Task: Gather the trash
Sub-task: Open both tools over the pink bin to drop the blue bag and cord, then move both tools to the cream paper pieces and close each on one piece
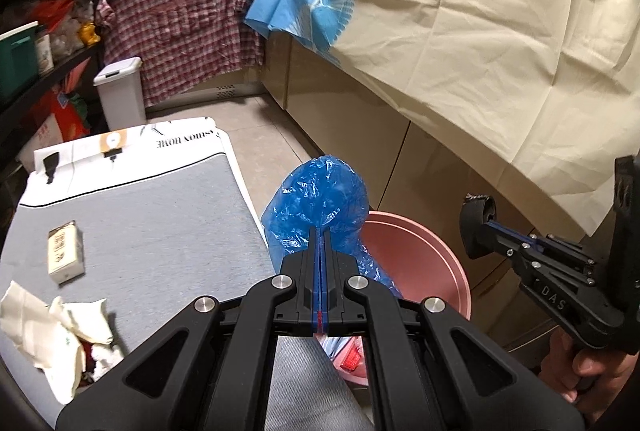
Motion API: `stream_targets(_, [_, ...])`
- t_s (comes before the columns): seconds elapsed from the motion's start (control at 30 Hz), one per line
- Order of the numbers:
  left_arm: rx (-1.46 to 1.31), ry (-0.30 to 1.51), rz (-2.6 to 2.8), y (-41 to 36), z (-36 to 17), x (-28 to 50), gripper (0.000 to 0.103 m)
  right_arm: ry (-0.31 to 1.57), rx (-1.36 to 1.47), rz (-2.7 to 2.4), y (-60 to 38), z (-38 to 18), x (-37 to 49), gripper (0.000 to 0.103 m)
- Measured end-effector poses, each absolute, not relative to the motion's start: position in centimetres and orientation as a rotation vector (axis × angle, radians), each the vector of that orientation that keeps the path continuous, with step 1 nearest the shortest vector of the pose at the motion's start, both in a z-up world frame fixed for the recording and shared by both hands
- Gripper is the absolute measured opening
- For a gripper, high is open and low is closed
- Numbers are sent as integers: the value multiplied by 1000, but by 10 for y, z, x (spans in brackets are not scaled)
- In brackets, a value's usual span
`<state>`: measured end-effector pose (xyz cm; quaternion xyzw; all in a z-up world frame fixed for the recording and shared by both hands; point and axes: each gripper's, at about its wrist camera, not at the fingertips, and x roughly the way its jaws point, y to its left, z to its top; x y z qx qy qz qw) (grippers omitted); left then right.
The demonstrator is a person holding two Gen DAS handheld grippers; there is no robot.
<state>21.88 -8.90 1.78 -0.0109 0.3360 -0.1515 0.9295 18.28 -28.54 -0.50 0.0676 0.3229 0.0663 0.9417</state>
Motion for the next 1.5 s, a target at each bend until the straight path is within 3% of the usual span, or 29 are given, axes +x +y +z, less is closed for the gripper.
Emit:
stream_targets(0.37, [-11, 741, -329, -101, -11, 233, 0, 702, 114, 130, -277, -17, 201, 3])
stream_targets(0.47, [-13, 770, -356, -105, -19, 236, 0, 727, 102, 123, -274, -22, 205, 7])
stream_targets(0.53, [-11, 808, -385, -109, -25, 239, 4, 748, 90, 103, -272, -25, 210, 19])
stream_targets(0.6, [7, 818, -385, -111, -28, 239, 13, 746, 98, 101, -273, -25, 210, 40])
stream_targets(0.63, [8, 809, -379, -110, -28, 236, 18, 743, 98, 97, -273, -24, 210, 42])
stream_targets(1.07, [-26, 747, -368, -81, -2, 195, 20, 696, 85, 75, -274, -17, 196, 42])
stream_targets(1.5, [4, 638, -264, 19, 64, 126, 20, 585, 34, 101, -258, 12, 160, 42])
